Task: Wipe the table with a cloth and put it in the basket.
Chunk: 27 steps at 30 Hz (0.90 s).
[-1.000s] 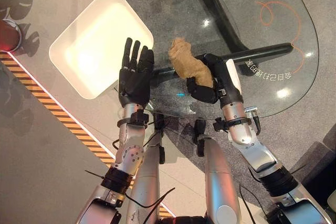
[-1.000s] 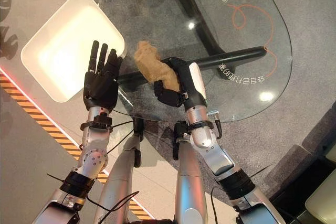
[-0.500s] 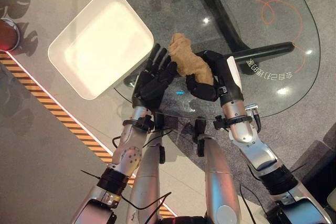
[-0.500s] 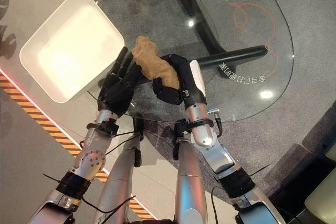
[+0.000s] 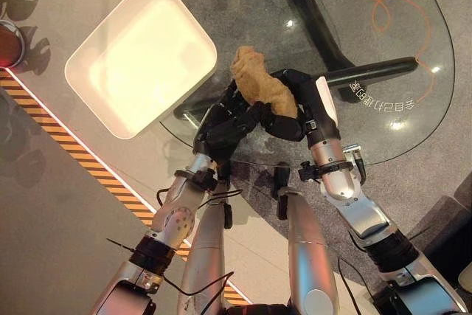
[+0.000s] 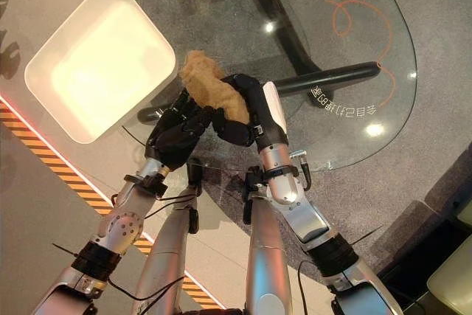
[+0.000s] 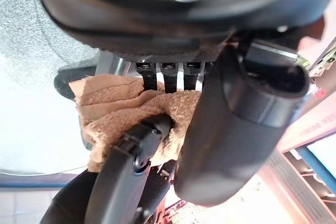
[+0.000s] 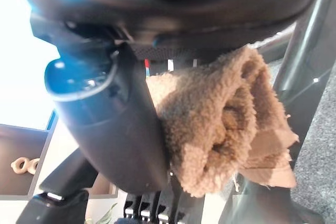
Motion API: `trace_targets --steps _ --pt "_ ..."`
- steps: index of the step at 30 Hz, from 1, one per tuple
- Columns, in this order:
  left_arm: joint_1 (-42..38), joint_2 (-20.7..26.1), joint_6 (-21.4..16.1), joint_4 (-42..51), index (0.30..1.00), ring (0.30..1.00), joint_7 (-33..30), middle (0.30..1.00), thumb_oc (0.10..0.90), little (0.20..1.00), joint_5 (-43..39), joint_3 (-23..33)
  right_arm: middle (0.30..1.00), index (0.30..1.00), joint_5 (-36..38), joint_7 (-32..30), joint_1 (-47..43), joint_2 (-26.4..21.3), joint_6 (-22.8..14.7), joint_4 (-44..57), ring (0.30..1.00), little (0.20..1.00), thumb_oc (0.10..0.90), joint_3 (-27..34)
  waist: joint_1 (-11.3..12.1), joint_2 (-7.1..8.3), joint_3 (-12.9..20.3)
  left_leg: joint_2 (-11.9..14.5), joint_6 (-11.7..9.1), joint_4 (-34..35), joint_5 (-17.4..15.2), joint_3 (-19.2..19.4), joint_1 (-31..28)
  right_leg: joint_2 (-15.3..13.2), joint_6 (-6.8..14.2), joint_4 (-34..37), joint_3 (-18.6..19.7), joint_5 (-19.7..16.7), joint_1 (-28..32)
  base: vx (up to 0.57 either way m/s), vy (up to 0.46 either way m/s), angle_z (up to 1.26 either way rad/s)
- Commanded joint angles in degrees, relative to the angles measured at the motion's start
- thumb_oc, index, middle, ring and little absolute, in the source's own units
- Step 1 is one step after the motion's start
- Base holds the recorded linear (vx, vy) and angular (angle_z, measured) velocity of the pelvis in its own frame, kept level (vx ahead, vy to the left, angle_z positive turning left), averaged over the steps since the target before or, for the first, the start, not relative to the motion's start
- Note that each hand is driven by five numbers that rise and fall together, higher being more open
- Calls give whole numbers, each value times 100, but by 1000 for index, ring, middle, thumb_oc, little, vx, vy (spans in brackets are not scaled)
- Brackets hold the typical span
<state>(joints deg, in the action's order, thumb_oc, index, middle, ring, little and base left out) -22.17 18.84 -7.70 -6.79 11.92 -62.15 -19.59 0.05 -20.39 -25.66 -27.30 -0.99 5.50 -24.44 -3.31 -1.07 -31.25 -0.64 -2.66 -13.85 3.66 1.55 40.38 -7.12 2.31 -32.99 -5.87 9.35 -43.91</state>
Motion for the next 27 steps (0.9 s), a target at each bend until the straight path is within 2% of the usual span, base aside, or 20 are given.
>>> trace_targets --steps 1,5,6,9,15,24,25,26,27 --pt "-115 -110 -79 1036 900 900 580 900 800 900 -127 -210 300 300 -246 129 -680 25 -967 1439 300 200 100 -34 -35 12 146 -423 506 -822 -690 385 13 574 -13 1471 248 -1035 287 0 0 0" --pt "-121 -106 -53 1031 900 900 543 900 800 900 -318 -222 300 300 -445 647 -774 -22 -1010 1568 300 200 100 -199 -19 24 146 -430 494 -833 -679 358 43 561 -3 1473 237 -1040 274 0 0 0" --pt "-134 -131 -53 1022 900 900 582 900 800 900 -416 -209 300 300 -473 1015 -878 -66 -895 1649 300 200 100 -332 -6 25 146 -433 494 -824 -670 348 50 563 -5 1469 233 -1040 258 0 0 0" --pt "-166 -173 -74 1018 900 900 659 900 800 900 -680 -177 300 300 -540 1534 -1065 -166 -668 1663 300 200 100 -639 32 26 146 -438 489 -818 -656 337 64 547 -14 1477 203 -1030 259 0 0 0" --pt "-212 -212 -265 1061 900 900 889 900 800 900 -1313 -245 300 300 -527 1556 -1299 -340 -514 1560 300 200 100 -1059 91 59 146 -445 481 -824 -656 291 69 517 -14 1483 153 -1015 281 0 0 0" --pt "-316 -277 -298 998 900 900 917 900 800 900 -1506 -241 300 300 -440 1394 -1415 -342 -565 1410 300 200 100 -1079 91 102 146 -452 482 -879 -665 274 128 536 -23 1447 157 -1006 228 0 0 0" --pt "-297 -262 -316 1032 839 839 923 839 729 829 -1552 -255 300 300 -437 1346 -1378 -356 -568 1436 300 200 100 -1064 90 103 146 -455 485 -877 -663 270 130 538 -25 1451 159 -1012 226 0 0 0" --pt "-295 -268 -322 1036 300 300 968 300 100 200 -1590 -266 300 300 -446 1311 -1360 -335 -567 1441 300 200 100 -1052 88 107 146 -460 489 -877 -668 269 125 543 -26 1451 168 -1012 226 0 0 0" --pt "-299 -274 -321 1030 300 300 984 300 100 200 -1595 -272 300 300 -446 1292 -1356 -328 -562 1445 300 200 100 -1043 86 113 146 -461 491 -880 -671 268 127 545 -29 1452 169 -1013 225 0 0 0"
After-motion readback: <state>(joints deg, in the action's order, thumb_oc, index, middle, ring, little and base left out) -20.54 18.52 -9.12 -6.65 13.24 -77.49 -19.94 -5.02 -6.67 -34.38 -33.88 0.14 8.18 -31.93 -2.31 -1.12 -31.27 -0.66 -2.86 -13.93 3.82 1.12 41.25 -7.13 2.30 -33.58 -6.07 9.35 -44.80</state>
